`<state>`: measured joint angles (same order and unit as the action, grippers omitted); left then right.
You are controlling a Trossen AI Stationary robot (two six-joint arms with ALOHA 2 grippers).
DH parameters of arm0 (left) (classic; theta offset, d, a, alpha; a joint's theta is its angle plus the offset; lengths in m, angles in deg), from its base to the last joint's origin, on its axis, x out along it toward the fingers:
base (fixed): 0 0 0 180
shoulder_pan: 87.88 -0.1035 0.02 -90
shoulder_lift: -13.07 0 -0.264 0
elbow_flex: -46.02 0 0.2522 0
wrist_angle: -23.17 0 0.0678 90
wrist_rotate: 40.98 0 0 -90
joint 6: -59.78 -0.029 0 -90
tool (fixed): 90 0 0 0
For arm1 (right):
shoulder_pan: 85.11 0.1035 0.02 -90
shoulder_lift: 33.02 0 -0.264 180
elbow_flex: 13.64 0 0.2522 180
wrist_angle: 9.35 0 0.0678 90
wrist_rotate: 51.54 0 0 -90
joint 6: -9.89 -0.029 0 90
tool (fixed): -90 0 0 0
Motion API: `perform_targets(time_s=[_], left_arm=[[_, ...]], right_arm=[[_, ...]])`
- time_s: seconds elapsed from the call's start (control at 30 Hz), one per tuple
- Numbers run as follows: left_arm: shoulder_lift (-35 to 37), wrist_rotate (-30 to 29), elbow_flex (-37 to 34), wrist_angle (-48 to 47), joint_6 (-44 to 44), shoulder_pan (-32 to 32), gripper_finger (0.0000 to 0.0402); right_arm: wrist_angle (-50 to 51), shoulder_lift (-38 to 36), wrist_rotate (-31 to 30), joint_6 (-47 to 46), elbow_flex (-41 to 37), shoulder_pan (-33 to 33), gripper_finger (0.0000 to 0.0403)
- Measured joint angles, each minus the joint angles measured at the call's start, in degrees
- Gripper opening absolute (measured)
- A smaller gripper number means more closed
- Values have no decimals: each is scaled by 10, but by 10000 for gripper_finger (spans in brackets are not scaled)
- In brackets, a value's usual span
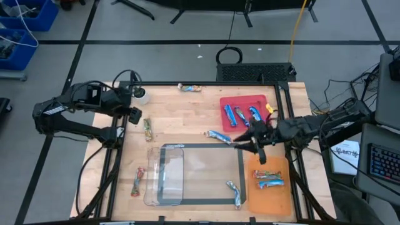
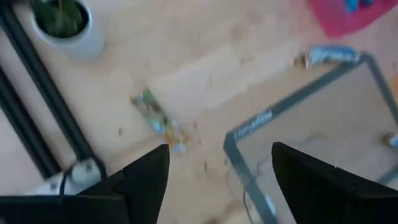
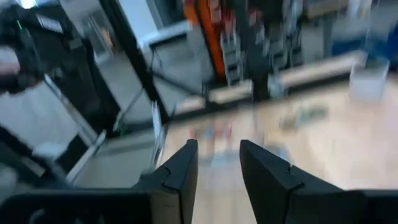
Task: Pick and place Granola Bars by type
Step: Put the red granola bar into the orange bin
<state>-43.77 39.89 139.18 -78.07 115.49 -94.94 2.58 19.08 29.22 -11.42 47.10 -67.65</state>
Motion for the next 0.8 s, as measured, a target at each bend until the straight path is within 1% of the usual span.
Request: perform_targets(time_s=[0.1,0.17,0.37,0.5,0.63,0.8], left_arm=[[-1,26,0,-27,40,19,276],[0,41,-5,-26,66,36,277],[4,63,-28,-26,150,95,277],[3,71,-58,-25,191,130,274],[3,75,-95,-25,230,163,280],[3,95,-138,-25,284,210,284]], right_arm=[[-59,0,1,49,0,-23,104],[-84,0,3,72,0,-36,101],[-104,0,3,114,0,-61,102],[-113,0,4,130,0,-69,106],[-152,0,4,162,0,-72,116],[-175,0,5,170,0,-80,130]])
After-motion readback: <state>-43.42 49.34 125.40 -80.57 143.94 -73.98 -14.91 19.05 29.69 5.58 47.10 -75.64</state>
